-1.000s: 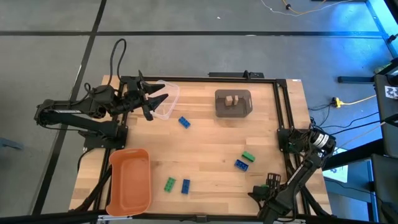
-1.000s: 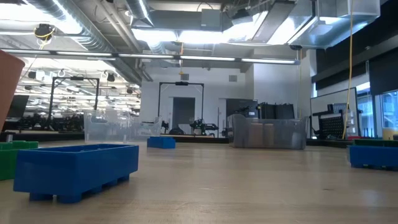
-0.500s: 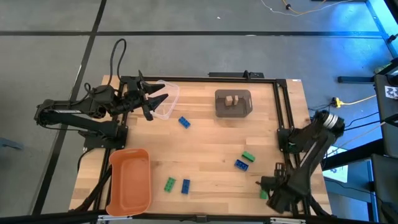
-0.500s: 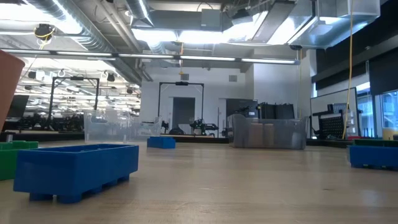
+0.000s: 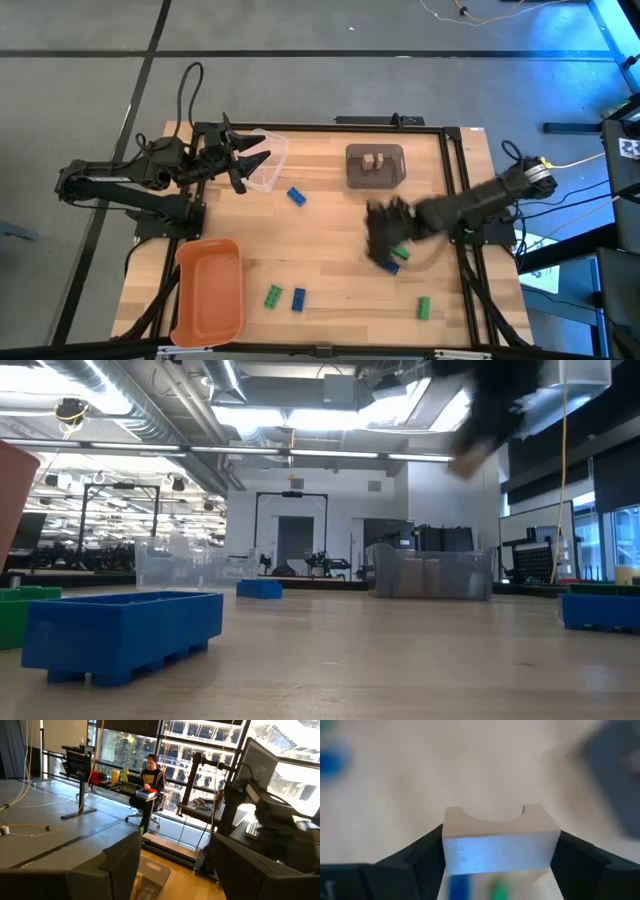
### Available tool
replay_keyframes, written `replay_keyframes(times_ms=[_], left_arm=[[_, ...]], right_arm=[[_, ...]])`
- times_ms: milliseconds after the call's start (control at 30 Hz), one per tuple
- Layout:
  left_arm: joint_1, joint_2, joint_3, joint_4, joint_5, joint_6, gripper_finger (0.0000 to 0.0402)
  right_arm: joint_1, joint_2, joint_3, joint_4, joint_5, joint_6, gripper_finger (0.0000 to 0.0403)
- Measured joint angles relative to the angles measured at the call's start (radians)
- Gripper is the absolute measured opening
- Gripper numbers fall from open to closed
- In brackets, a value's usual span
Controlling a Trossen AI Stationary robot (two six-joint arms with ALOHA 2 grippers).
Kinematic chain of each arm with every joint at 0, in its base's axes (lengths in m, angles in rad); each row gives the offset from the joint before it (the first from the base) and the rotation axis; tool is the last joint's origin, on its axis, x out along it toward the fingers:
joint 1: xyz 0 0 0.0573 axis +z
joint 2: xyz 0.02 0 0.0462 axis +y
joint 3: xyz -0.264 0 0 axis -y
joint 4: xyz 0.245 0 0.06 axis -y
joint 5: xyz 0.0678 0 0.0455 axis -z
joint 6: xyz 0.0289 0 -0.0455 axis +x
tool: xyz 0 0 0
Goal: Sort & place blocks by color
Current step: Put the brown block into the black bin
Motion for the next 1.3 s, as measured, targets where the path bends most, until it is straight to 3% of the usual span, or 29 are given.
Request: replay_keyframes(times_ms=[67, 233, 533, 667, 867, 1300], left_arm=[[0.0, 0.0, 0.0, 0.0, 0.0, 0.0, 0.0229], [0.0, 0.0, 0.0, 0.0, 0.0, 0.0, 0.0229], [0.0, 0.0, 0.0, 0.003, -0.011, 0.0, 0.0229], [0.0, 0.0, 0.0, 0.005, -0.011, 0.0, 0.0229], [0.0, 0.0, 0.0, 0.006, -0.011, 0.0, 0.0229], [0.0, 0.0, 0.0, 0.015, -0.03, -0.006, 0.0229]], right_arm=[[-0.108, -0.001, 0.0, -0.014, 0.04, 0.059, 0.0288], [-0.327, -0.003, 0.0, -0.046, 0.007, 0.134, 0.0288], [-0.588, 0.001, 0.0, 0.008, -0.063, 0.222, 0.0288], [-0.652, 0.003, -0.044, 0.079, -0.126, 0.226, 0.0288], [-0.69, 0.005, -0.216, 0.233, -0.241, 0.301, 0.0288], [-0.744, 0.007, -0.294, 0.347, -0.159, 0.29, 0.0288]])
